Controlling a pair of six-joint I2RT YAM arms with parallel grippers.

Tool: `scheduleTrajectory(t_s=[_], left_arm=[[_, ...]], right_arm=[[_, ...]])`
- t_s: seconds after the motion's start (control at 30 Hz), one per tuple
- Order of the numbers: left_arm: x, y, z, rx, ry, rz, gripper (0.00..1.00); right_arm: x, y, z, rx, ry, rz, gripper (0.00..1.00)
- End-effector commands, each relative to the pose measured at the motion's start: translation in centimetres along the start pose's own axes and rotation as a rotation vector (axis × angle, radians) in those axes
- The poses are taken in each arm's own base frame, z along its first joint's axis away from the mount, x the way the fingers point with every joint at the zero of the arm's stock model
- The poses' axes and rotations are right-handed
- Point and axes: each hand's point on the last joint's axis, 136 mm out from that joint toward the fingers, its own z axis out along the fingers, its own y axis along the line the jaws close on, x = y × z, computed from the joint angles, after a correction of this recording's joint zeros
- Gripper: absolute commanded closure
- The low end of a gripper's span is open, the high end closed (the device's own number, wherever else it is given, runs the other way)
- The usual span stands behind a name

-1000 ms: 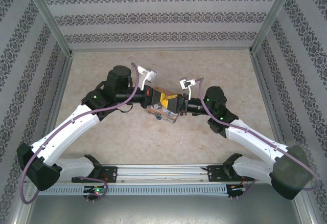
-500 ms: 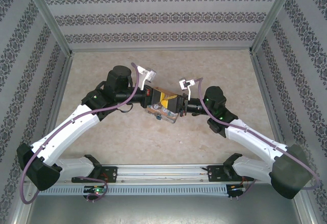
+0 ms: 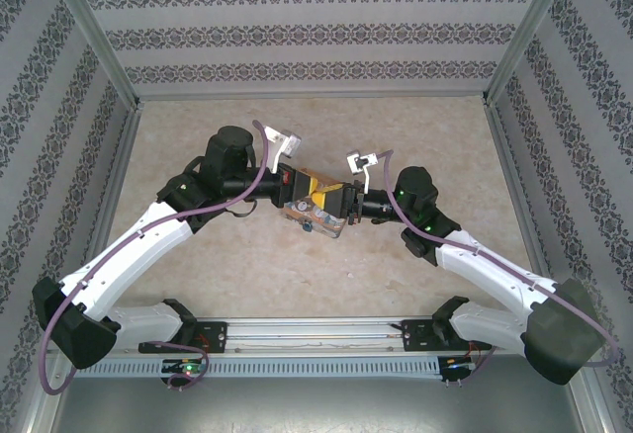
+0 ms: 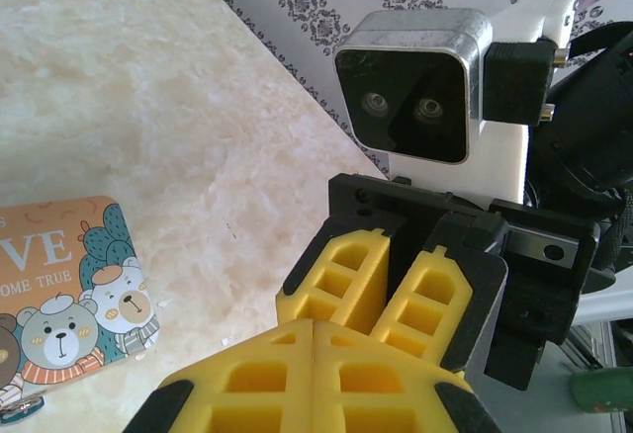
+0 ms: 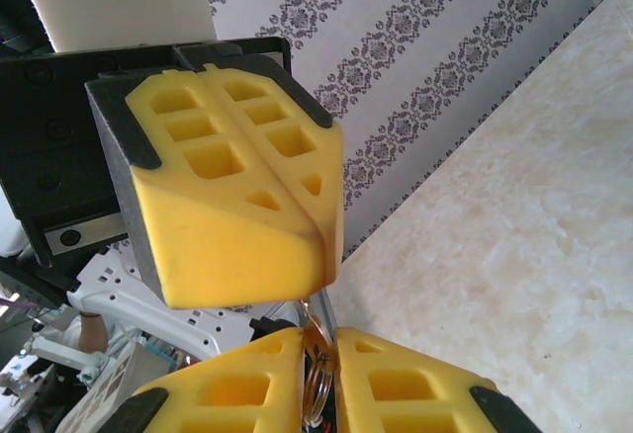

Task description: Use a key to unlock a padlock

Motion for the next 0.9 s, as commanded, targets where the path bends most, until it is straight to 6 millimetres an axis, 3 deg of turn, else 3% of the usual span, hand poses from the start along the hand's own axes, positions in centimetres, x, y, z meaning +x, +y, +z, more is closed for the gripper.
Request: scheduleTrajectory(t_s=[0.0, 0.07, 0.2, 0.27, 0.33, 0.53, 0.63, 0.67, 0.87], left_arm=[[-0.8, 0.3, -0.3, 0.0, -0.034, 0.007, 1.0], [-0.8, 0.3, -0.3, 0.003, -0.033, 0.006, 1.0], [-0.8, 0.2, -0.2, 0.013, -0.03, 0.006, 1.0], [-0.8, 0.2, -0.2, 0.013, -0.032, 0.005, 1.0], [-0.9, 0.2, -0.3, 0.009, -0.04, 0.007, 0.86], [-1.4, 1.3, -1.9, -0.074, -0.104, 0.015, 0.59], [-1.4, 2.8, -3.3, -0.176, -0.154, 0.017, 0.28], [-1.2, 3.6, -3.9, -0.222, -0.169, 0.021, 0.22], [1.7, 7.8, -6.1, -0.449, -0.186, 0.024, 0.08]], right_arm=[[-0.2, 0.5, 0.0, -0.015, -0.009, -0.02, 0.84], [-0.2, 0.6, 0.0, -0.016, -0.013, -0.022, 0.86], [-0.5, 1.0, 0.1, -0.027, -0.011, -0.03, 0.99], [-0.6, 1.1, 0.2, -0.029, -0.011, -0.032, 1.0], [-0.6, 1.0, 0.2, -0.024, -0.014, -0.034, 1.0], [-0.1, -0.8, -0.2, 0.06, -0.011, -0.026, 1.0], [0.6, -2.9, -0.5, 0.16, 0.013, -0.001, 1.0], [0.9, -3.7, -0.7, 0.2, 0.025, 0.01, 1.0], [2.3, -8.3, -1.5, 0.39, 0.075, 0.064, 1.0]])
